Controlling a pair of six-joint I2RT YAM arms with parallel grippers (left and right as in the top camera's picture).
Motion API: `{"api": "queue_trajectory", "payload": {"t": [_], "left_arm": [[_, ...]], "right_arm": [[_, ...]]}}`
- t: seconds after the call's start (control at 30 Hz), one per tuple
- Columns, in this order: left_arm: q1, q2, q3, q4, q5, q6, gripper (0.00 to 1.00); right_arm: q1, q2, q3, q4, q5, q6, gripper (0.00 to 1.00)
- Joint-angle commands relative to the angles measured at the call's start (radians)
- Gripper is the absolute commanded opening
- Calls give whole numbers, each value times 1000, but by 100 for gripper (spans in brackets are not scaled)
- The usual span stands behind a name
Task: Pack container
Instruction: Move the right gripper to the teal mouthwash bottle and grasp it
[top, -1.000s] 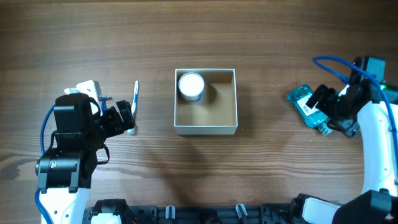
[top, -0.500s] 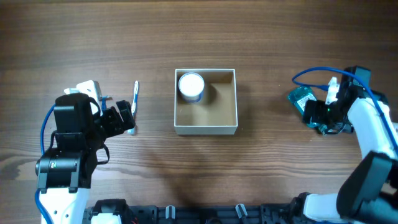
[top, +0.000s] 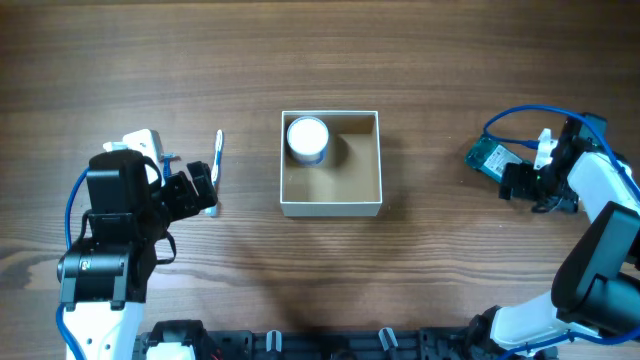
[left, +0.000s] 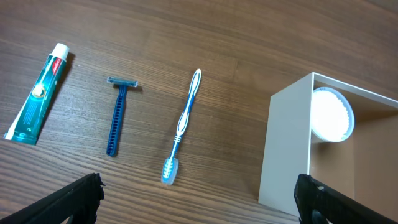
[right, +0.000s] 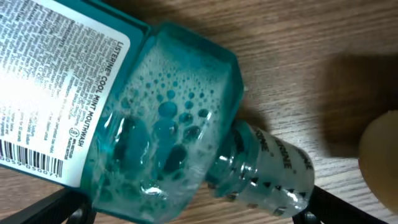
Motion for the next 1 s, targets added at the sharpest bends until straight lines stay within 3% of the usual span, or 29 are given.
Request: {"api": "queue_trajectory", "payload": {"t": [0.0, 0.1, 0.2, 0.37, 0.43, 0.57, 0.63, 0.83, 0.97], "left_arm": [[-5, 0, 19, 3, 2, -13, 100], [-5, 0, 19, 3, 1, -13, 100], [-5, 0, 19, 3, 1, -13, 100], [-5, 0, 19, 3, 1, -13, 100], [-5, 0, 19, 3, 1, -13, 100], [-5, 0, 19, 3, 1, -12, 100], [-5, 0, 19, 3, 1, -13, 100], [-5, 0, 19, 3, 1, -13, 100], [-5, 0, 19, 3, 2, -13, 100]], "right_arm": [[-2, 13, 4, 48, 13, -82, 96], [-2, 13, 4, 79, -4, -142, 94], [1, 13, 4, 82, -229, -225, 93], [50, 13, 4, 84, -283, -247, 95], [71, 13, 4, 79, -249, -271, 94], [71, 11, 11, 134, 19, -243, 96], [71, 9, 11, 183, 12, -269, 96], [71, 9, 11, 301, -175, -537, 93], [71, 9, 11, 352, -222, -528, 94]]}}
